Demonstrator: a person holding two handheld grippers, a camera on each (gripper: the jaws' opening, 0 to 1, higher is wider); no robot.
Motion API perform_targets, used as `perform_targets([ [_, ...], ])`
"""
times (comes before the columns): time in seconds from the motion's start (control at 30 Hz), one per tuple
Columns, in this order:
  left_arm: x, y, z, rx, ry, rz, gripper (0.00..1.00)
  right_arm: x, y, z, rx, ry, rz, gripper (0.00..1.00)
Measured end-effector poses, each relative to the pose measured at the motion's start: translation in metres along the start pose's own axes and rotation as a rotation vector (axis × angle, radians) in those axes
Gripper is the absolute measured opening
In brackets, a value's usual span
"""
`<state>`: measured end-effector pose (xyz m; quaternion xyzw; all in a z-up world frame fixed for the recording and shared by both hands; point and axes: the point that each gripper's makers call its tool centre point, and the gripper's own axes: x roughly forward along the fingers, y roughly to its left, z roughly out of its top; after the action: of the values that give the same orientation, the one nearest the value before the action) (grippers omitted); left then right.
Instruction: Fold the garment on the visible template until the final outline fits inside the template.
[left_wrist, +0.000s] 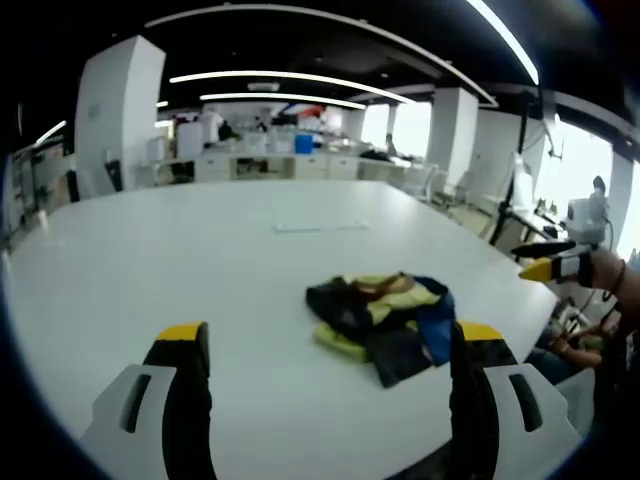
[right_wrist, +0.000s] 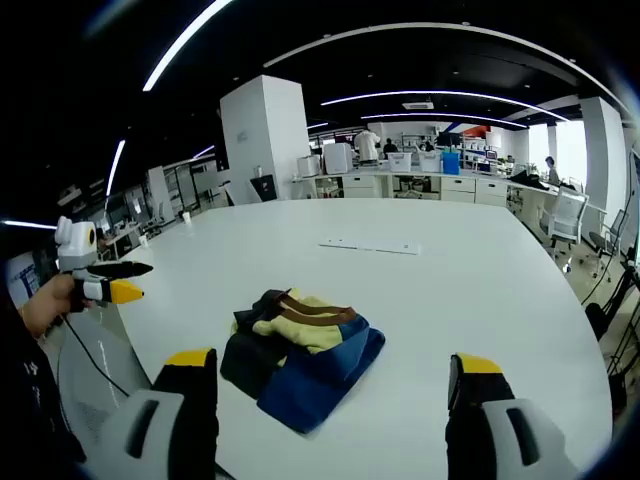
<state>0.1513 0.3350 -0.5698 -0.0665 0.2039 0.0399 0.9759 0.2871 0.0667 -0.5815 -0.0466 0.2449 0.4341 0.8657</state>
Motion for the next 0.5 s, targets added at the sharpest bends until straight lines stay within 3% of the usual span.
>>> perform_targets([
  [0.5,0.003,0.0033,0.0023,-0.005,-0.005,0.006,0.95,0.0042,-0.0027,-0.0002,-0.003,0.006,-0.005,0.94],
])
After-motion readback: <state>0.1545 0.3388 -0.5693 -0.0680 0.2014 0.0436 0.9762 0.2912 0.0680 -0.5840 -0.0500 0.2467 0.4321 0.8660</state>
